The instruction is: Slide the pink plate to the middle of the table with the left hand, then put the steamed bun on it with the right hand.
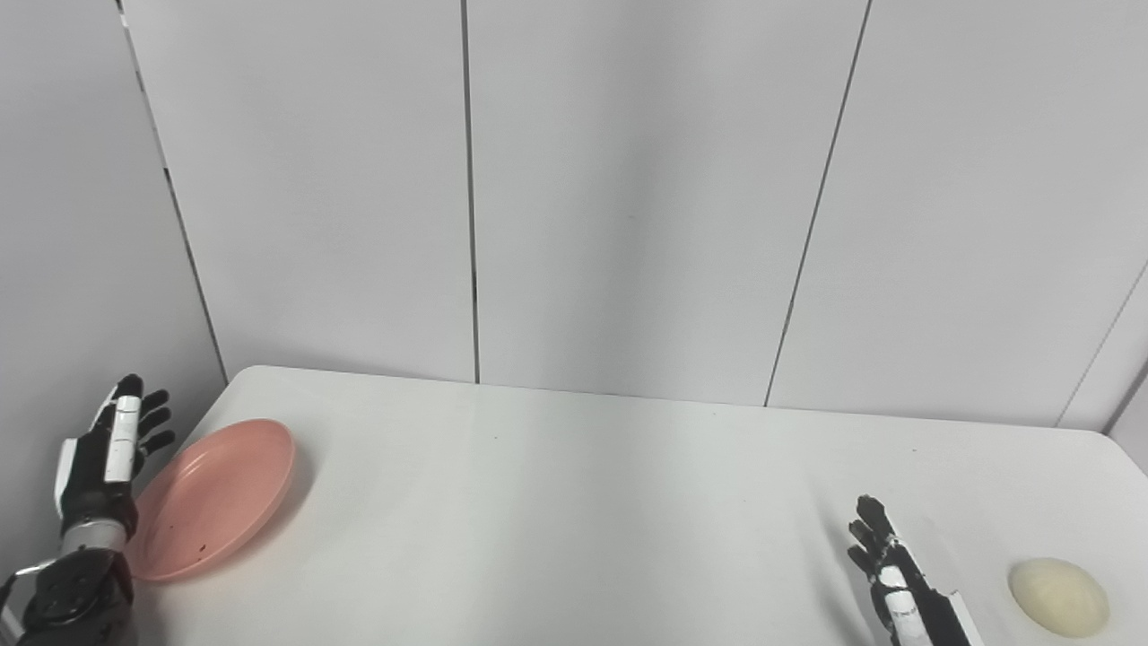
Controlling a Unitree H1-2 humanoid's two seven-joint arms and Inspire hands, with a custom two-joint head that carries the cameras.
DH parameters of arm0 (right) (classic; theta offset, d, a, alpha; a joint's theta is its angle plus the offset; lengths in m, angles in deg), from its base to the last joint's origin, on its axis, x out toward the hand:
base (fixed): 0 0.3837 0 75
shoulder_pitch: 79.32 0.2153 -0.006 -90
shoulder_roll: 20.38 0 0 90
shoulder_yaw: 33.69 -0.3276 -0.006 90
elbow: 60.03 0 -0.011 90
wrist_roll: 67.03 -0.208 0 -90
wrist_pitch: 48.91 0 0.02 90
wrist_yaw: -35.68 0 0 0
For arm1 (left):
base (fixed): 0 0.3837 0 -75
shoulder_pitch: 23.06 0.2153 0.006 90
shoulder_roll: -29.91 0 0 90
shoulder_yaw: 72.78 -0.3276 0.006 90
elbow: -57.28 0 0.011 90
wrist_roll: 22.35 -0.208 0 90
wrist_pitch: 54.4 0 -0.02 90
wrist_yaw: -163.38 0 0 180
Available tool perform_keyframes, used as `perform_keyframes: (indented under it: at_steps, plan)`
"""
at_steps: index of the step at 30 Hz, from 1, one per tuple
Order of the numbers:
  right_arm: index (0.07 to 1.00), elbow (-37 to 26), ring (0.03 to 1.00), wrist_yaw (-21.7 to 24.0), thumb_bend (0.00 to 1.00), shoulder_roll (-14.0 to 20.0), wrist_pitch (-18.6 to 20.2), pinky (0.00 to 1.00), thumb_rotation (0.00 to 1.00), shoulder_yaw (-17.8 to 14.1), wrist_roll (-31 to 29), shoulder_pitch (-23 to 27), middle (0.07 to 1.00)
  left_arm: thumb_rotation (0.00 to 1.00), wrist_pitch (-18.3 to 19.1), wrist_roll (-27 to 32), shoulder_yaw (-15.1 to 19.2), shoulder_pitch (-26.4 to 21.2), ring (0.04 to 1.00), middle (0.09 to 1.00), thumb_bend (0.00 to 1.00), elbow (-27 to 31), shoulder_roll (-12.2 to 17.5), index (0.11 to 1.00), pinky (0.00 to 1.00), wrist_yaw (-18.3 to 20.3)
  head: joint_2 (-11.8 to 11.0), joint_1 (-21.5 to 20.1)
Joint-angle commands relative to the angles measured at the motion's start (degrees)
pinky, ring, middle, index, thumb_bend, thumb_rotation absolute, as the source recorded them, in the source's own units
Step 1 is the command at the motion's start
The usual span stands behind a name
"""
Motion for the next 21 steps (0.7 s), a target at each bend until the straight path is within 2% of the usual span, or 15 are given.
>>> perform_keyframes:
  at_steps: [1, 7, 14, 17, 21]
  plan:
    - [0.961, 4.08, 0.979, -0.08, 0.53, -1.3, -1.24, 0.98, 0.96, 0.47, -0.54, -3.91, 0.989, 0.93, -1.26, -0.09, -0.06, -2.23, 0.875, 0.845, 0.99, 0.35, 1.94, 0.911, 0.84, 0.25, -0.03, 0.03]
    - [0.954, 4.57, 0.974, -0.35, 0.54, -1.31, -1.72, 0.97, 0.96, 0.53, -0.01, -3.7, 0.984, 0.92, -1.26, 0.94, 1.06, -2.81, 0.847, 0.836, 0.95, 0.13, 2.13, 0.884, 0.81, 1.73, -0.08, -0.02]
    - [0.951, 4.63, 0.969, -0.75, 0.53, -1.45, -1.64, 0.96, 0.96, 0.63, 0.56, -3.64, 0.98, 0.94, -1.26, -0.41, 0.33, -3.0, 0.833, 0.827, 0.92, 0.36, 2.43, 0.88, 0.79, 0.24, -0.14, -0.27]
    - [0.95, 4.61, 0.966, -0.73, 0.54, -1.27, -1.53, 0.96, 0.96, 0.67, 0.43, -3.61, 0.978, 0.95, -1.26, -1.08, -0.4, -2.76, 0.86, 0.857, 0.97, -0.79, 3.01, 0.901, 0.82, -0.56, -0.11, -0.16]
    - [0.958, 5.06, 0.976, -0.4, 0.54, -1.02, -1.85, 0.97, 0.96, 0.56, -0.07, -3.45, 0.988, 0.94, -1.25, -1.33, -0.85, -2.27, 0.856, 0.834, 1.0, -2.42, 3.52, 0.9, 0.8, -2.03, -0.18, -0.11]
